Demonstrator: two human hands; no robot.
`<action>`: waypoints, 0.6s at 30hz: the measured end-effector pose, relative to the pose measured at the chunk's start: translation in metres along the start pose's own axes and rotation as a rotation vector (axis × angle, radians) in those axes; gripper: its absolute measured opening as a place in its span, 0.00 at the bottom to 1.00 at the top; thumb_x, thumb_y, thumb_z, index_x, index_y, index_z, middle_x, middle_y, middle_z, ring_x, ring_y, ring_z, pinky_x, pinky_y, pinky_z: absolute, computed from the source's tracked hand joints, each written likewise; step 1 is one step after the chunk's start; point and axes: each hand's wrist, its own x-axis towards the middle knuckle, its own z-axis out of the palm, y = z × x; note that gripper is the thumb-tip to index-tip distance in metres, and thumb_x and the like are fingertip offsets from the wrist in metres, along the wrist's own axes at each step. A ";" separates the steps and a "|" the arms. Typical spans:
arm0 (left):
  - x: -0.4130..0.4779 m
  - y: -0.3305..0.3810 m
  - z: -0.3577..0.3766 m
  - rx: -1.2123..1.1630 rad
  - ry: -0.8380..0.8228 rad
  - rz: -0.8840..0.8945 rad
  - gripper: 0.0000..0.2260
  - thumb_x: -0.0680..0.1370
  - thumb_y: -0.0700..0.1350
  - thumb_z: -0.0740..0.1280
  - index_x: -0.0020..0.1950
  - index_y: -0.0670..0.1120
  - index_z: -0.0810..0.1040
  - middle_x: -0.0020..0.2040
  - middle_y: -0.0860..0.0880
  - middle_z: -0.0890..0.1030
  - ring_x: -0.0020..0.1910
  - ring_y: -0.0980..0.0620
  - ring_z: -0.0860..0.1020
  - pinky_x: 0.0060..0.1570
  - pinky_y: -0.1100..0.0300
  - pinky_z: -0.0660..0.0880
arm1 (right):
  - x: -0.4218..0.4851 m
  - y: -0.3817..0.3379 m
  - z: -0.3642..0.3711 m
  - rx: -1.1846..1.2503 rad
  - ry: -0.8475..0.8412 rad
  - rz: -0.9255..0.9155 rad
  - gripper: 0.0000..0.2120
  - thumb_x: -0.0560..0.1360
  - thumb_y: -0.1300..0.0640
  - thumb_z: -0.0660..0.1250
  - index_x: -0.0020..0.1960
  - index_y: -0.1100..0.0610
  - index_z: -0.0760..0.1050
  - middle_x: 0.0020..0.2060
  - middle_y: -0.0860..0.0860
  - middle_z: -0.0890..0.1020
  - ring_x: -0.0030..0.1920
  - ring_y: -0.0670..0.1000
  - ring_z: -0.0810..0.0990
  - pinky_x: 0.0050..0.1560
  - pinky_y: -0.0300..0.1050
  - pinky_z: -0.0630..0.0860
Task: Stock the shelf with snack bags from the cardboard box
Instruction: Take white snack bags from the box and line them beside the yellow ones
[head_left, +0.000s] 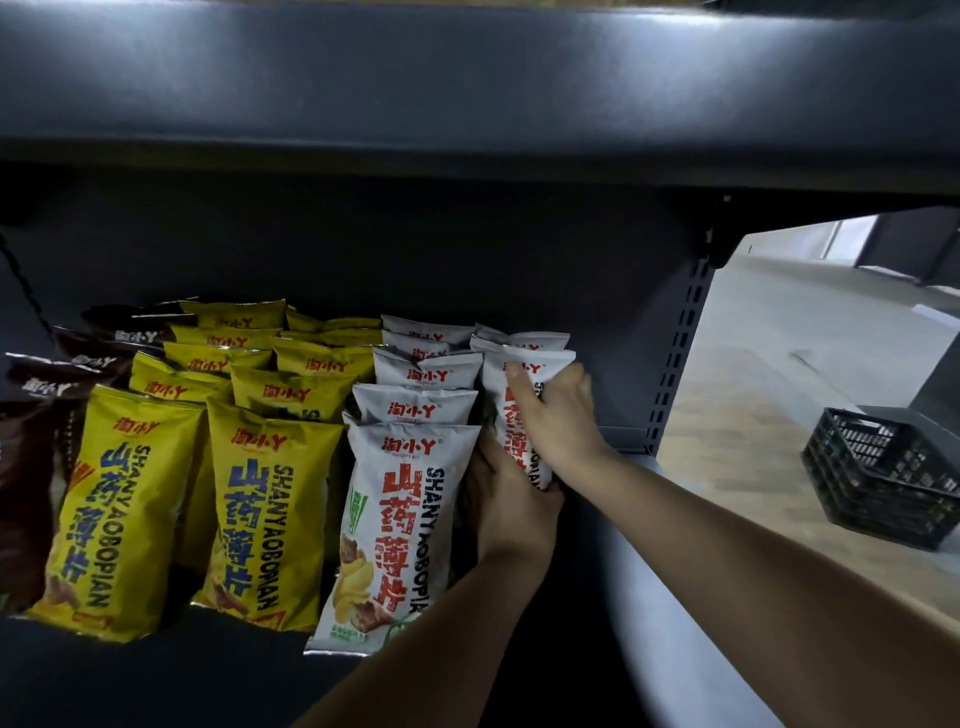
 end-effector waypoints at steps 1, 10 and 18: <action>0.000 0.000 0.000 -0.004 0.000 -0.002 0.45 0.69 0.53 0.72 0.76 0.44 0.49 0.74 0.44 0.59 0.75 0.49 0.57 0.71 0.59 0.54 | 0.002 -0.001 0.001 -0.058 -0.001 0.004 0.32 0.76 0.36 0.57 0.64 0.63 0.65 0.61 0.58 0.69 0.65 0.56 0.68 0.64 0.53 0.69; -0.002 -0.001 -0.001 0.096 0.087 -0.025 0.53 0.48 0.54 0.81 0.67 0.38 0.63 0.57 0.38 0.79 0.55 0.42 0.80 0.51 0.54 0.78 | 0.011 0.003 0.001 -0.126 0.093 -0.015 0.31 0.77 0.39 0.58 0.67 0.63 0.61 0.64 0.58 0.66 0.67 0.58 0.66 0.60 0.52 0.69; 0.001 -0.001 0.003 0.174 0.184 0.079 0.52 0.40 0.55 0.80 0.60 0.40 0.67 0.47 0.41 0.82 0.45 0.45 0.84 0.41 0.58 0.80 | 0.006 0.022 -0.020 -0.858 0.089 -0.813 0.32 0.74 0.40 0.56 0.71 0.59 0.68 0.69 0.56 0.71 0.71 0.56 0.68 0.74 0.55 0.55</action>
